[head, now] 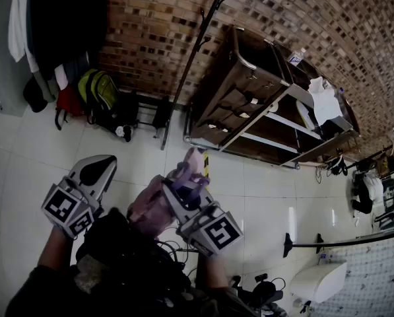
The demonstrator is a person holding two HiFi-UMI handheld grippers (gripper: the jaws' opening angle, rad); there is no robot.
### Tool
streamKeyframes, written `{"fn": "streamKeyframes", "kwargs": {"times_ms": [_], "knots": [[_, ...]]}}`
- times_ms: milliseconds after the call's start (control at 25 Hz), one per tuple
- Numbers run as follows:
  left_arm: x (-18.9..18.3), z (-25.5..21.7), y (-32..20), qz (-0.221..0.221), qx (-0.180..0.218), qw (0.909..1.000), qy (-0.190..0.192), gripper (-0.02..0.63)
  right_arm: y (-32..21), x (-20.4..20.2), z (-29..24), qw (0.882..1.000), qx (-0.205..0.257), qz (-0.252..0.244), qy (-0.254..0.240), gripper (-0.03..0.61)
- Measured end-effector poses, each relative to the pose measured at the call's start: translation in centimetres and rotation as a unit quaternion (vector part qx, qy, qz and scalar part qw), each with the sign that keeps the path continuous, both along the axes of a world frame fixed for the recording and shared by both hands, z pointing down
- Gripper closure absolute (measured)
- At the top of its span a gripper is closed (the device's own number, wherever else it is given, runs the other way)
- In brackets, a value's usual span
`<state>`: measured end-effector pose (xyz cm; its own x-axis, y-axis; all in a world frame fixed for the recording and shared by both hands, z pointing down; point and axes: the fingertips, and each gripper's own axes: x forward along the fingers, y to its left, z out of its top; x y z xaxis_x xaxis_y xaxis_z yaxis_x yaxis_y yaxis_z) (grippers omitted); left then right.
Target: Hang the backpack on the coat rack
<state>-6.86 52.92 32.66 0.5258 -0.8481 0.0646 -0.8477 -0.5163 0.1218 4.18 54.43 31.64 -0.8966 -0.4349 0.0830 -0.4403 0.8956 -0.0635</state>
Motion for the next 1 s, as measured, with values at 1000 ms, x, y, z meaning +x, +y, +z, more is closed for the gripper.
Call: {"fn": "streamKeyframes", "kwargs": {"times_ms": [1000], "knots": [[-2.7,3.4,-25.9,0.067,-0.014,0.9975,0.019,0.574,-24.0,-3.0,3.5,0.998,-0.033,0.053,0.012,0.555]]}}
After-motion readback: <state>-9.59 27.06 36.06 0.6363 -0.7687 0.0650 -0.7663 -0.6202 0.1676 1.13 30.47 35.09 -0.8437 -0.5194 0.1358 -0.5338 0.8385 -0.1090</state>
